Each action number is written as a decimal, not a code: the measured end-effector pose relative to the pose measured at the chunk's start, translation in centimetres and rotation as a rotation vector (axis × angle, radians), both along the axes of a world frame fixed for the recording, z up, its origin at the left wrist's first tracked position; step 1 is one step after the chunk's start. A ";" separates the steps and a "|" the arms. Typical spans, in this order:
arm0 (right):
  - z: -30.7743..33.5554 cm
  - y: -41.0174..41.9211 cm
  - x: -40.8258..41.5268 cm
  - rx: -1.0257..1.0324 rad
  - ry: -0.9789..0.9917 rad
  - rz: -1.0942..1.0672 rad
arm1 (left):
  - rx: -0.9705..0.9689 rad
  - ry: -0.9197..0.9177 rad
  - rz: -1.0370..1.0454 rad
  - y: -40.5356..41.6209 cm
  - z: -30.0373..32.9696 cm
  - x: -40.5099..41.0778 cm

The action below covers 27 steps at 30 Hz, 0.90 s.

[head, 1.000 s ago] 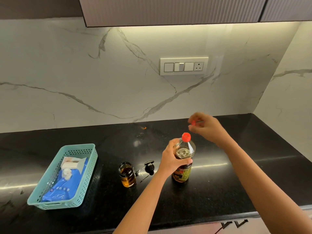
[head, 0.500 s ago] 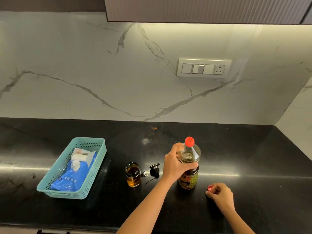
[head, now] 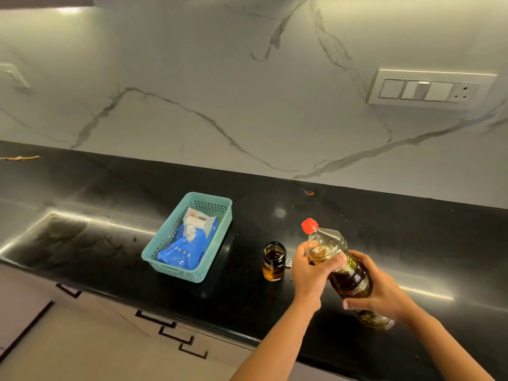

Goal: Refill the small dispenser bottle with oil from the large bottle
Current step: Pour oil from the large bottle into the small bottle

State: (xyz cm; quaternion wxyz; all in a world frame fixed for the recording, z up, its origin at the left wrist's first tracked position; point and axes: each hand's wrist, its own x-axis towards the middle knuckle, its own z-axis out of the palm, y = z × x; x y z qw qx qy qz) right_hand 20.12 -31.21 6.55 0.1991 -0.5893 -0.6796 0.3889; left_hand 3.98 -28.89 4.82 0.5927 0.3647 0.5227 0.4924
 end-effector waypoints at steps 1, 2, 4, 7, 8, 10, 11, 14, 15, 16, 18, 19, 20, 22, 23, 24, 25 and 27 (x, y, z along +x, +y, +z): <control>0.1 0.2 -0.4 0.011 -0.025 0.018 | -0.040 -0.055 0.011 -0.1 -0.2 -0.5; 0.1 0.4 -0.7 0.016 -0.049 0.032 | -0.077 -0.106 0.021 -0.3 -0.3 -0.9; 0.3 0.7 -1.4 0.012 -0.098 0.065 | -0.141 -0.187 0.045 -0.5 -0.5 -1.5; 0.6 0.9 -2.1 -0.002 -0.178 0.111 | -0.211 -0.276 0.065 -0.7 -0.9 -2.2; 0.5 1.0 -2.2 -0.010 -0.195 0.116 | -0.232 -0.302 0.066 -0.8 -1.0 -2.4; 0.5 1.2 -2.3 -0.030 -0.242 0.126 | -0.269 -0.344 0.065 -0.9 -1.1 -2.6; 0.5 1.2 -2.3 -0.040 -0.268 0.135 | -0.286 -0.364 0.068 -1.0 -1.0 -2.7; 0.6 1.5 -2.3 -0.057 -0.333 0.150 | -0.316 -0.402 0.082 -1.2 -0.9 -2.6; 0.7 1.5 -2.3 -0.063 -0.343 0.151 | -0.322 -0.411 0.082 -1.3 -0.9 -2.6; 0.7 1.6 -2.3 -0.072 -0.350 0.150 | -0.327 -0.421 0.082 -1.3 -0.9 -2.6; 0.7 1.7 -2.3 -0.088 -0.362 0.145 | -0.339 -0.428 0.077 -1.3 -0.7 -2.6; 0.7 1.7 -2.3 -0.093 -0.370 0.143 | -0.346 -0.431 0.079 -1.3 -0.7 -2.6; 0.7 1.7 -2.2 -0.097 -0.378 0.143 | -0.354 -0.436 0.084 -1.3 -0.7 -2.6; 0.8 1.8 -2.3 -0.105 -0.391 0.143 | -0.370 -0.458 0.089 -1.4 -0.4 -2.7; 0.9 1.8 -2.3 -0.107 -0.395 0.146 | -0.375 -0.472 0.093 -1.5 -0.3 -2.7; 1.0 1.8 -2.3 -0.112 -0.397 0.148 | -0.380 -0.484 0.096 -1.5 -0.3 -2.7; 1.1 1.8 -2.3 -0.113 -0.400 0.150 | -0.383 -0.491 0.096 -1.6 -0.3 -2.7; 1.3 1.7 -2.4 -0.117 -0.408 0.154 | -0.389 -0.493 0.091 -1.7 -0.4 -2.6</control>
